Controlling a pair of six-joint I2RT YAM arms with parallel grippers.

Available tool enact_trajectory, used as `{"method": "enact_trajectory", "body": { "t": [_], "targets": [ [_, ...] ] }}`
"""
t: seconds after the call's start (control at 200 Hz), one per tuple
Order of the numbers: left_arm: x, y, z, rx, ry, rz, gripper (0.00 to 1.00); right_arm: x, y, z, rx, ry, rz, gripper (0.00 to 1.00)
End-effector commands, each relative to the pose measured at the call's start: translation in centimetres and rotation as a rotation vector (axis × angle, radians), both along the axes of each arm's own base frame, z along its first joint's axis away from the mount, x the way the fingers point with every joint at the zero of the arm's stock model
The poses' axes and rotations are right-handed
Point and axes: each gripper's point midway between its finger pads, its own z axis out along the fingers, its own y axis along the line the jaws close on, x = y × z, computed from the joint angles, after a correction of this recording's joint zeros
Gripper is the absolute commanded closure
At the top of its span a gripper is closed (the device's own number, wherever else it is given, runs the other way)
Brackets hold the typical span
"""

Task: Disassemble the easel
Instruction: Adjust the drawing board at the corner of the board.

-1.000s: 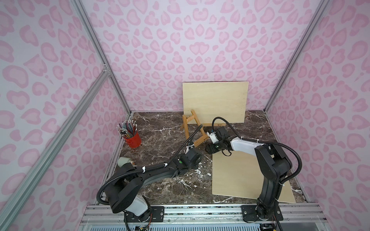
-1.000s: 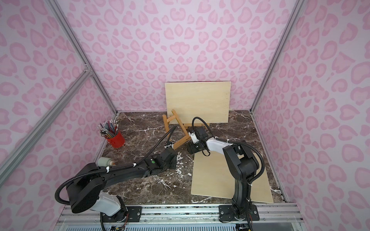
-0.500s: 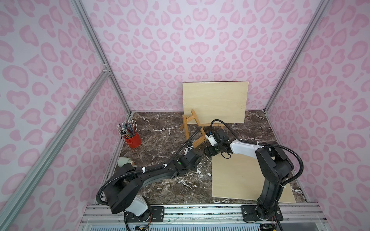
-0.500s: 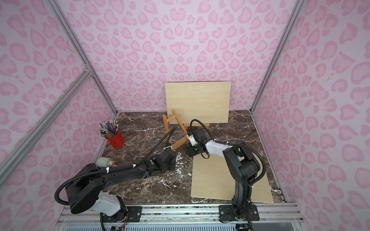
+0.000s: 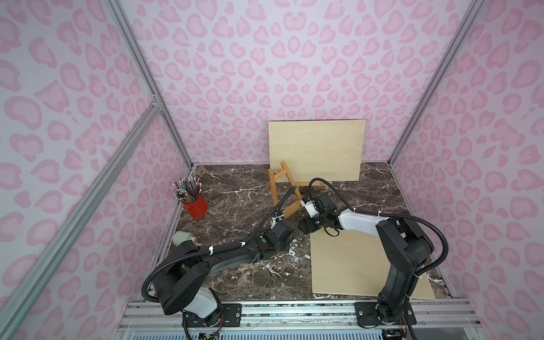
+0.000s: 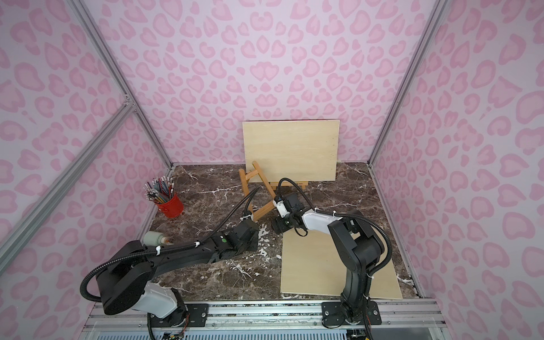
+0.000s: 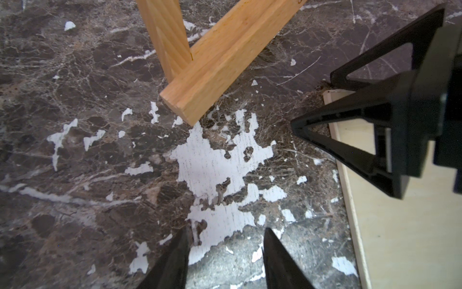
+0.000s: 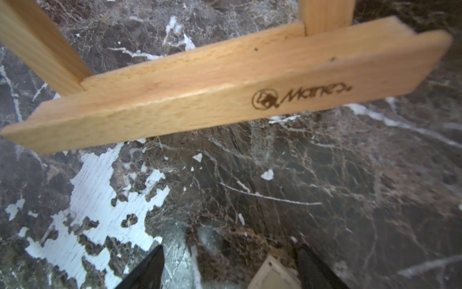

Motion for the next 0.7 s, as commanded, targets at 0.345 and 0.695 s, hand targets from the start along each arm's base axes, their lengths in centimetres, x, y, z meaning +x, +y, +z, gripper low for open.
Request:
{"method": "enact_trajectory", "body": {
  "t": [0.345, 0.695],
  "targets": [
    [0.4, -0.3, 0.6, -0.014, -0.022, 0.004, 0.49, -7.1, -1.2, -3.6, -0.064, 0.275, 0.025, 0.15],
    [0.6, -0.1, 0.9, -0.009, -0.031, -0.002, 0.47, -4.2, -1.2, 0.2, -0.002, 0.143, -0.015, 0.11]
  ]
}}
